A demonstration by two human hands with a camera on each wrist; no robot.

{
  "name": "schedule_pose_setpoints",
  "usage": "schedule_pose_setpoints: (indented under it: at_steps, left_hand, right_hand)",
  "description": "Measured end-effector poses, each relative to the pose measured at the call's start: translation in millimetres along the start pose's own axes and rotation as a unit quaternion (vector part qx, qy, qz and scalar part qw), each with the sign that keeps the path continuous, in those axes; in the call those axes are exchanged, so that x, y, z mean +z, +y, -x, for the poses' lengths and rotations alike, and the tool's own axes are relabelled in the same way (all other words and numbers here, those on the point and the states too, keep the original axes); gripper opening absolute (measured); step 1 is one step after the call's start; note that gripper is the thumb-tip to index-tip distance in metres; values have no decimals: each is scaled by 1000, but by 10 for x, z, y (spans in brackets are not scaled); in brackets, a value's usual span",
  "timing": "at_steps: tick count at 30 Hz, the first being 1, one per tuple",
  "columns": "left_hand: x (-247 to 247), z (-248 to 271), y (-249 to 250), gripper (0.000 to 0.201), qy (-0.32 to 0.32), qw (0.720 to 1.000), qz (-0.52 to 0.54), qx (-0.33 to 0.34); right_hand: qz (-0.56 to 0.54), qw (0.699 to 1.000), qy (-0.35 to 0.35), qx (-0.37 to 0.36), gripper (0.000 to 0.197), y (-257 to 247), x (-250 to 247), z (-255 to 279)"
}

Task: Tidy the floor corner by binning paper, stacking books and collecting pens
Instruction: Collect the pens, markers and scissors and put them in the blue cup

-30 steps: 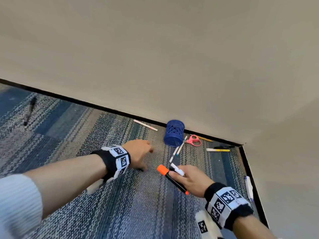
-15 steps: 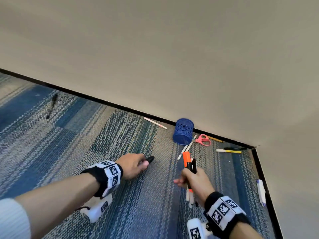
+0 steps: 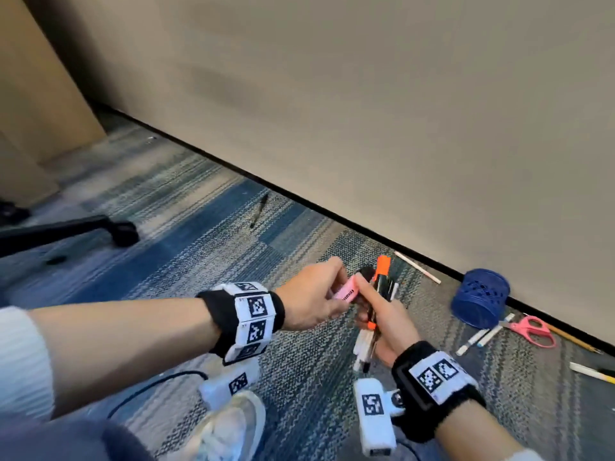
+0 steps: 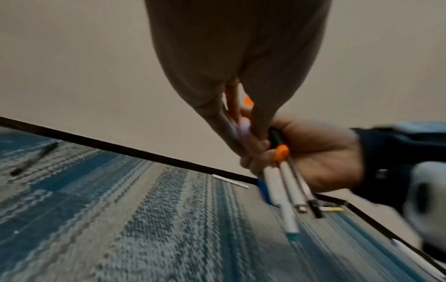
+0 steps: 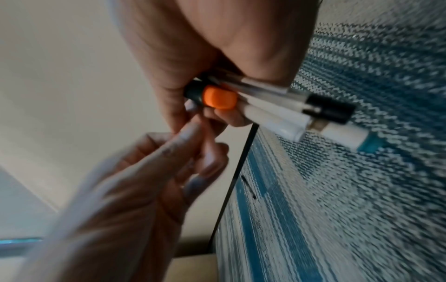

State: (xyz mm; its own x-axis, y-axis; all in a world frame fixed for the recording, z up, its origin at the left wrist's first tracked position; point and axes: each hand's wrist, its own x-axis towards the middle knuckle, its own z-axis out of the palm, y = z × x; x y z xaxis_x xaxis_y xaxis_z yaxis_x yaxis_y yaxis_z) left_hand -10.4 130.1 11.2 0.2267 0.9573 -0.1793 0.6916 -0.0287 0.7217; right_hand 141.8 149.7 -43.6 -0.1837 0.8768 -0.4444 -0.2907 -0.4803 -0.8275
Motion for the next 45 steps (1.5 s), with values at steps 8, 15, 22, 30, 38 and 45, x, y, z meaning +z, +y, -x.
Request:
schedule_pose_setpoints:
  at_steps: [8,15,22,30,38,45]
  left_hand:
    - [-580,-668,-566,47,-9,986,-165,-8]
    - [-1256,-1519,-2076,30,41,924,-313,-217]
    - [-1231,-2198,-3075,52,48,924,-223,-307]
    - [-971,-2092,-2431,24,4,969,-198,-147]
    - [418,-1650,-588,16,-234,947,-59,212]
    - [1175,-1955,-147,35,-225,912,-111,325]
  right_hand:
    - [81,990,102,-53,12,-229,33,-381]
    - [215,953,215,-5,15,-455,-702,-152]
    - [361,879,295,102,25,-534,-813,-59]
    - [251,916,298,93,18,-539,-691,-29]
    - [56,941,330,-50,11,-248,-649,-538]
    - [-83,892,433,-101,15,-263,-1151,-633]
